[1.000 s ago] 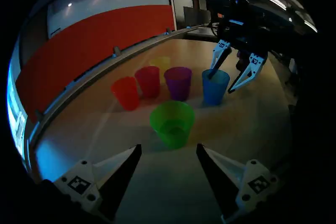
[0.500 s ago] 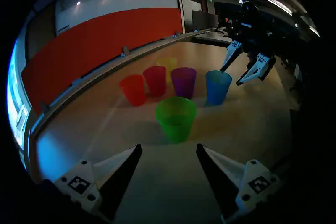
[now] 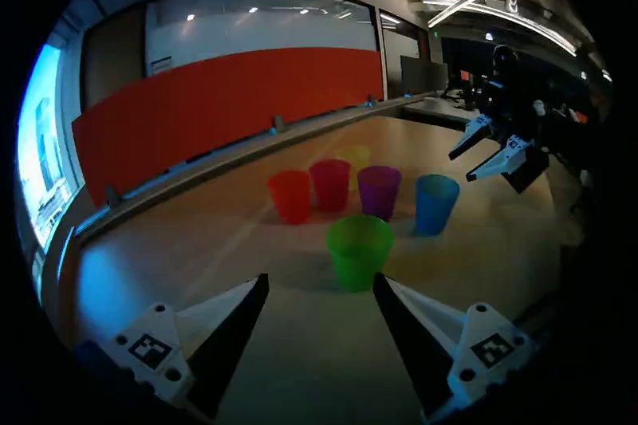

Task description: Pour water

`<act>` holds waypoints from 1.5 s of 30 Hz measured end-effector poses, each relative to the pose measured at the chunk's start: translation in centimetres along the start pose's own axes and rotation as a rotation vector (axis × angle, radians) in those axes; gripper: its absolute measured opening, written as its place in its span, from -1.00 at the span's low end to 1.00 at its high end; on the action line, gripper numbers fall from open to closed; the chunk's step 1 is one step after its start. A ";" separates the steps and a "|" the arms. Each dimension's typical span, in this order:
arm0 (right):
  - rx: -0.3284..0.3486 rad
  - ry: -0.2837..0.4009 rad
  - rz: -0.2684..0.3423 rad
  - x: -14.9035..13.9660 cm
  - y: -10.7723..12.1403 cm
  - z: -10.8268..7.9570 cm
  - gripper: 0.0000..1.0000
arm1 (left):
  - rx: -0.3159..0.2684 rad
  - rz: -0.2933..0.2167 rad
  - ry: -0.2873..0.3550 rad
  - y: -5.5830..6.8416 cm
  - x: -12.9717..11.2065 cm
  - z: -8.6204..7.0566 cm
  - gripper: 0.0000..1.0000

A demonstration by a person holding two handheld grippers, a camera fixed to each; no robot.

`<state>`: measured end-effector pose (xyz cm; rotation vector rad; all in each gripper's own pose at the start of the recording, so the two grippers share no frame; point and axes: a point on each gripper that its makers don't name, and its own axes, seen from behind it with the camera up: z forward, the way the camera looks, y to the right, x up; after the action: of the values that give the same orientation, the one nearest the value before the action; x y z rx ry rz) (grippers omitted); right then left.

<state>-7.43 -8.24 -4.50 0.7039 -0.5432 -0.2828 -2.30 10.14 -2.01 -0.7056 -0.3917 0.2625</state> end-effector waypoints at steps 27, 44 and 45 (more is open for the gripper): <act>-0.413 0.383 0.171 7.8 5.7 -3.6 0.95 | 0.446 -0.195 0.293 -6.6 3.2 -4.3 0.95; -0.579 0.520 0.299 9.4 8.2 -6.3 0.95 | 0.531 -0.237 0.373 -6.6 6.2 -5.1 0.95; -0.584 0.524 0.297 9.5 8.3 -6.5 0.95 | 0.535 -0.235 0.380 -6.6 6.5 -5.2 0.95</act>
<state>4.60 -2.73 0.58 0.1071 -0.0445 0.0327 6.46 4.67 0.50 -0.1691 -0.0303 0.0020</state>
